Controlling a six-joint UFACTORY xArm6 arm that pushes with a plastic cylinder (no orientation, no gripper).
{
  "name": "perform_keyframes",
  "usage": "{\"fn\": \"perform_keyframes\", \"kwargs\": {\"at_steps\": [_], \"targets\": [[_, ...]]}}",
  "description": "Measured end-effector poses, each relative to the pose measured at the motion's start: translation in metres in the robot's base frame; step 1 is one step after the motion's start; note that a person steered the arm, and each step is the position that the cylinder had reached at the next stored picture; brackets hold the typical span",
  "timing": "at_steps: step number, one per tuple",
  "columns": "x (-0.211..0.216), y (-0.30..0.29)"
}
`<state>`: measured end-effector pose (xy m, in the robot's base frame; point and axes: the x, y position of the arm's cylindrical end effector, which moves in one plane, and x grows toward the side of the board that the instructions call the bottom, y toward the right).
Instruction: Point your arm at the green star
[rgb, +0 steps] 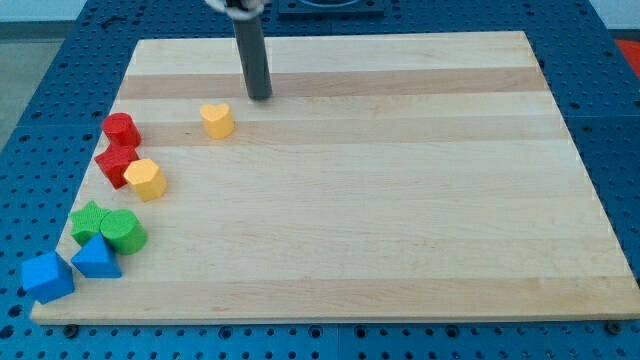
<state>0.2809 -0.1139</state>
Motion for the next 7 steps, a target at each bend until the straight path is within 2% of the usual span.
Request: {"fn": "perform_keyframes", "kwargs": {"at_steps": [1,2,3,4,5,6,7], "targets": [[-0.035,-0.072],[-0.001,-0.173],[0.015,-0.191],[0.068,-0.191],[0.146,-0.191],[0.194,-0.191],[0.21,-0.191]]}}
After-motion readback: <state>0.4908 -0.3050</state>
